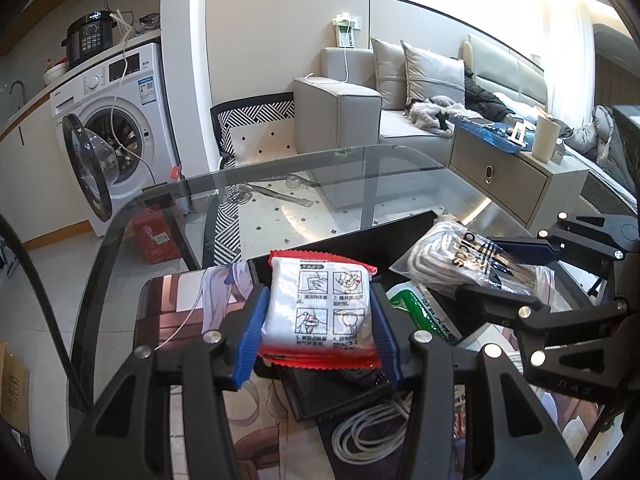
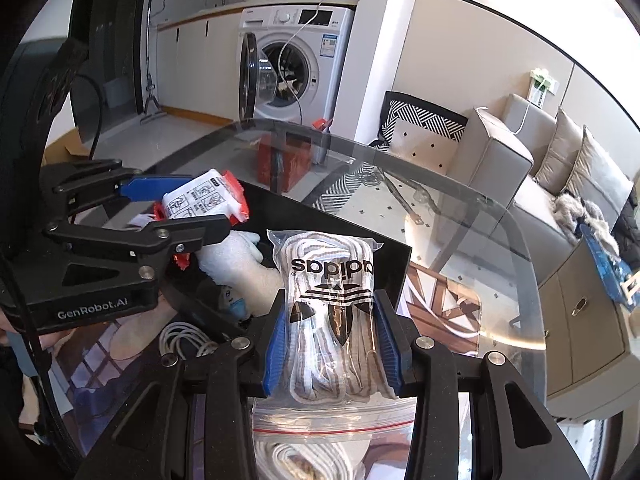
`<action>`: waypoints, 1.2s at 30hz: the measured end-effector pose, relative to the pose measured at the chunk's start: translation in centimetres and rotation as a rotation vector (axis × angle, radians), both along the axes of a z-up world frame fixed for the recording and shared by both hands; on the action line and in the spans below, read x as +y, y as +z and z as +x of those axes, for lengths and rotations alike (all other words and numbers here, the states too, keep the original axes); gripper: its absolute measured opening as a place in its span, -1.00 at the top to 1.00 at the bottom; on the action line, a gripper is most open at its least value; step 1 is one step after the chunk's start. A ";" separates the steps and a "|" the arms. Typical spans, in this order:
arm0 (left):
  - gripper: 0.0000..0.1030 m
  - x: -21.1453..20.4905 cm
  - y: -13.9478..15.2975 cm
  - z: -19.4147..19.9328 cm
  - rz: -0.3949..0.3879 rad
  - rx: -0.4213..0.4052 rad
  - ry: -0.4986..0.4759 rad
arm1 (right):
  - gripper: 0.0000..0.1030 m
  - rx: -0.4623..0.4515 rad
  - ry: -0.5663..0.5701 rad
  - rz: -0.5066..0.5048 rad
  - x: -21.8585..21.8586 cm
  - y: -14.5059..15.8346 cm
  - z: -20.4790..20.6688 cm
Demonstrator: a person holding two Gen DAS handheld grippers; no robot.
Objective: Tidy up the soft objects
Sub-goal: 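Carry the adidas bag with the right tool while the left tool carries the packet over the box, then open the right tool into the box while the left tool drops the packet inside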
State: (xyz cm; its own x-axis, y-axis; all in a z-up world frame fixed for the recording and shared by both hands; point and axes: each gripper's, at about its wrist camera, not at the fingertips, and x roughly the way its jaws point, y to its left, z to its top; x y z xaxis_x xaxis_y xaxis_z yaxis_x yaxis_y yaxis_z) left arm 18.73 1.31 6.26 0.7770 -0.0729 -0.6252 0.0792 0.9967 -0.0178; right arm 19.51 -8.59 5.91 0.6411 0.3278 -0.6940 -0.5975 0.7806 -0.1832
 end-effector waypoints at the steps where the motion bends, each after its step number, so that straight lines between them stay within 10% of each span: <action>1: 0.05 -0.1 -0.1 0.2 0.003 0.002 -0.001 | 0.22 0.000 0.004 -0.011 0.3 -0.1 0.2; 28: 0.01 -0.2 -1.8 3.1 0.008 0.054 -0.027 | 0.11 0.013 0.140 -0.092 2.8 -2.3 4.1; 36: -0.83 0.3 -0.5 1.0 -0.047 0.001 -0.007 | -0.61 -0.109 0.130 -0.028 0.8 -0.8 0.7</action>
State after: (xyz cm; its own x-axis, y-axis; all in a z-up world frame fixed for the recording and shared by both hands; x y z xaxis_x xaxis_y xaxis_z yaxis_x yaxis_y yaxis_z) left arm 19.70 1.64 5.74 0.7756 -0.1078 -0.6219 0.0861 0.9942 -0.0650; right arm 20.22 -7.83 5.10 0.6665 0.3945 -0.6325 -0.6687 0.6914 -0.2734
